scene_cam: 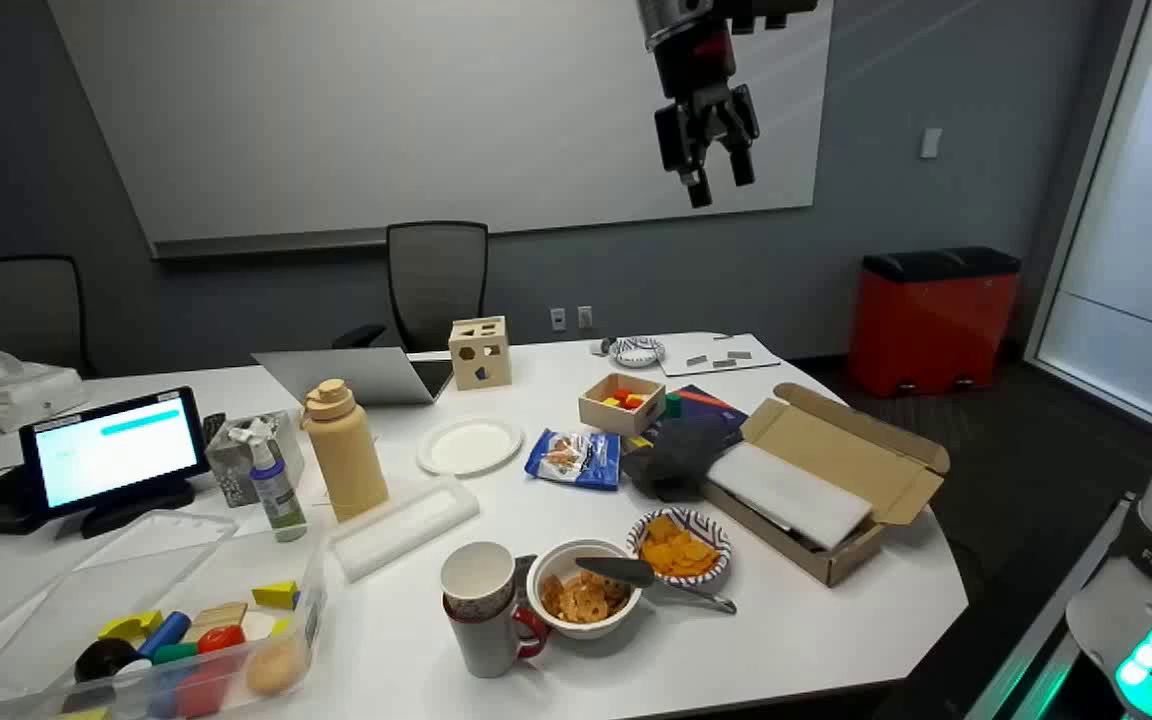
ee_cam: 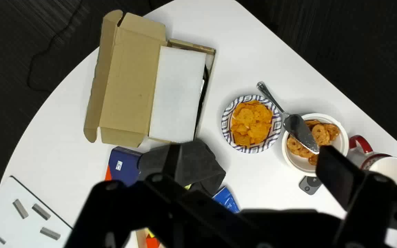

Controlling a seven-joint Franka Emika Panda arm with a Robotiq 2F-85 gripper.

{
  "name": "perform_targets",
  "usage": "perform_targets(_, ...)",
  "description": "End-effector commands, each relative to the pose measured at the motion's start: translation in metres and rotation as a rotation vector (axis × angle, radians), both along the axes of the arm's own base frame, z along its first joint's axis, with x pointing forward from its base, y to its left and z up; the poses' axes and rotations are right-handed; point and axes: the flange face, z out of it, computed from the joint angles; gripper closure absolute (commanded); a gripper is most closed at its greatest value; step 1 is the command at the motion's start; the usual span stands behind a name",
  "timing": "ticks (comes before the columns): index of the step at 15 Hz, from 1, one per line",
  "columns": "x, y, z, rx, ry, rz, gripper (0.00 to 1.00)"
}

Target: Move the bowl to the left

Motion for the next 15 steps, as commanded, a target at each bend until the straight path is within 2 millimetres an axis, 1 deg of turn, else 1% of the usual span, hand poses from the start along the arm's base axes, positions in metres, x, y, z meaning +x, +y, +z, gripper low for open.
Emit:
perform_targets(1,0.0,0.0,0.001,0.0,0.001,0.0,0.0)
perform_targets(4,0.017,-0.006,-0.017,-0.008,0.048,0.025,0.0)
perform_targets(5,0.023,-0.008,-0.025,0.001,0.067,0.053,0.0)
perform_targets(6,0.034,-0.01,-0.04,0.019,0.1,0.102,0.0)
perform_targets(8,0.056,-0.014,-0.082,0.071,0.175,0.191,0.0)
perform_targets(9,0.068,-0.019,-0.11,0.091,0.211,0.224,0.0)
perform_targets(10,0.077,-0.023,-0.134,0.105,0.26,0.248,0.0)
perform_targets(12,0.094,-0.03,-0.189,0.131,0.334,0.296,0.0)
perform_targets(14,0.11,-0.036,-0.248,0.159,0.364,0.332,0.0)
perform_targets(15,0.115,-0.038,-0.274,0.173,0.374,0.346,0.0)
